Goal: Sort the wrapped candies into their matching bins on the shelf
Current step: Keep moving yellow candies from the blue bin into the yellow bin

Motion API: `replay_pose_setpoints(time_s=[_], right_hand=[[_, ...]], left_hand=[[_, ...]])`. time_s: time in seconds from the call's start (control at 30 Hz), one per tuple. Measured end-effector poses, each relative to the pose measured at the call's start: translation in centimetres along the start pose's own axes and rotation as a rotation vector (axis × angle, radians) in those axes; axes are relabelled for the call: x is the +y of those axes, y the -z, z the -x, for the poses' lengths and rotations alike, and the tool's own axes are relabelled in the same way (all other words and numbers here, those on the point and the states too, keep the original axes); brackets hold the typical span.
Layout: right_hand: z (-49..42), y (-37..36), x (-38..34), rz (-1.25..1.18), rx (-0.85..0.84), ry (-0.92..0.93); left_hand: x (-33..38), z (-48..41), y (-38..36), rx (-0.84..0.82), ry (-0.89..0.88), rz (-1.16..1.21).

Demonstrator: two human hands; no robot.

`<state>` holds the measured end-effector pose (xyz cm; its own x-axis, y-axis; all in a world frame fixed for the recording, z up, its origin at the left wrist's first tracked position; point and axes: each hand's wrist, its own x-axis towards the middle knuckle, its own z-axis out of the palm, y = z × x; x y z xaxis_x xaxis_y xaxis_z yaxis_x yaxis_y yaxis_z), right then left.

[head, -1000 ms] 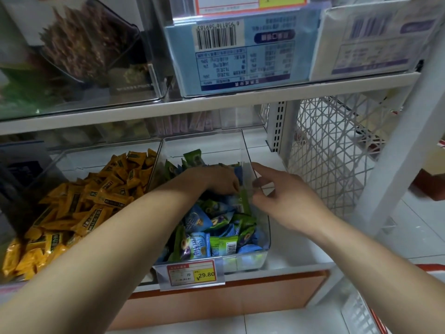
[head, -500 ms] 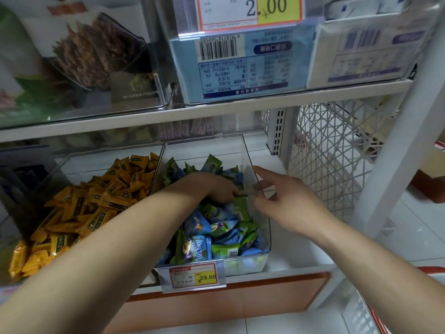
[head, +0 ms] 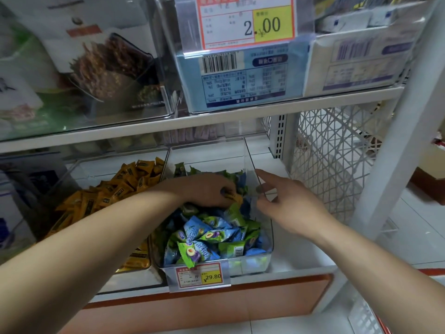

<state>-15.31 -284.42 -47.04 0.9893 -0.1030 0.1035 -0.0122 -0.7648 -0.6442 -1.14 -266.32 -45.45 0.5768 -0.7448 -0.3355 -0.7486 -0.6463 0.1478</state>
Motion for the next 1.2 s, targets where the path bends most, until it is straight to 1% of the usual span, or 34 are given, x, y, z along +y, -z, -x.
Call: replay_pose_setpoints(time_s=[0.07, 0.17, 0.27, 0.3, 0.4, 0.47, 0.57, 0.63, 0.73, 0.8, 0.83, 0.87, 1.0, 1.07, 1.1, 1.13, 1.17, 1.2], right_hand=[[-0.1, -0.1, -0.1, 0.008, 0.006, 0.003], [-0.1, -0.1, -0.1, 0.034, 0.015, 0.007], [-0.3, 0.0, -0.2, 0.082, 0.019, 0.028], [-0.4, 0.1, -0.3, 0.090, 0.029, 0.032], [-1.2, 0.8, -0.8, 0.014, 0.145, 0.058], [-1.6, 0.9, -1.5, -0.041, 0.188, 0.106], [-2.2, 0.3, -2.9, -0.032, 0.099, 0.144], [-2.5, -0.2, -3.6, 0.009, 0.093, 0.156], [-2.6, -0.7, -4.4, -0.081, 0.081, 0.160], [-2.5, -1.2, -4.5, -0.133, 0.067, 0.163], [-2.5, -1.4, -4.5, -0.150, 0.078, 0.157], [-2.5, -1.4, -4.4, -0.174, 0.101, 0.144], [-2.3, -0.7, -3.9, -0.236, 0.237, 0.093], [-2.0, -0.1, -4.2, -0.283, 0.285, 0.105], [-1.8, 0.1, -4.6, -0.335, 0.297, 0.121], [-1.6, 0.2, -5.2, -0.413, 0.299, 0.136], [-1.4, 0.3, -6.0, -0.513, 0.283, 0.151], [-1.1, 0.1, -7.1, -0.621, 0.249, 0.164]], left_hand=[[-0.4, 0.2, 0.0, 0.112, 0.003, 0.062], [-0.6, 0.1, -0.2, 0.278, 0.044, 0.229], [-0.2, 0.0, 0.5, 0.509, 0.099, 0.534], [0.1, 0.1, 0.9, 0.552, 0.127, 0.661], [1.4, 0.3, 1.6, 0.586, 0.149, 1.062], [2.4, 0.6, 1.6, 0.604, 0.124, 1.255], [3.5, 1.2, 1.4, 0.622, 0.143, 1.405], [3.9, 1.6, 1.2, 0.609, 0.152, 1.479], [4.1, 1.9, 0.6, 0.580, 0.191, 1.608], [3.7, 2.0, 0.2, 0.625, 0.211, 1.735], [3.3, 2.1, 0.0, 0.667, 0.217, 1.729], [2.9, 2.2, -0.2, 0.700, 0.223, 1.648], [2.8, 3.1, -0.1, 0.742, 0.169, 1.171], [3.0, 4.0, 0.2, 0.801, 0.162, 0.982], [3.1, 4.8, 0.3, 0.831, 0.165, 0.927], [3.2, 5.8, 0.4, 0.850, 0.163, 0.930], [3.2, 7.1, 0.4, 0.855, 0.149, 0.989], [3.3, 8.5, 0.2, 0.845, 0.121, 1.096]])
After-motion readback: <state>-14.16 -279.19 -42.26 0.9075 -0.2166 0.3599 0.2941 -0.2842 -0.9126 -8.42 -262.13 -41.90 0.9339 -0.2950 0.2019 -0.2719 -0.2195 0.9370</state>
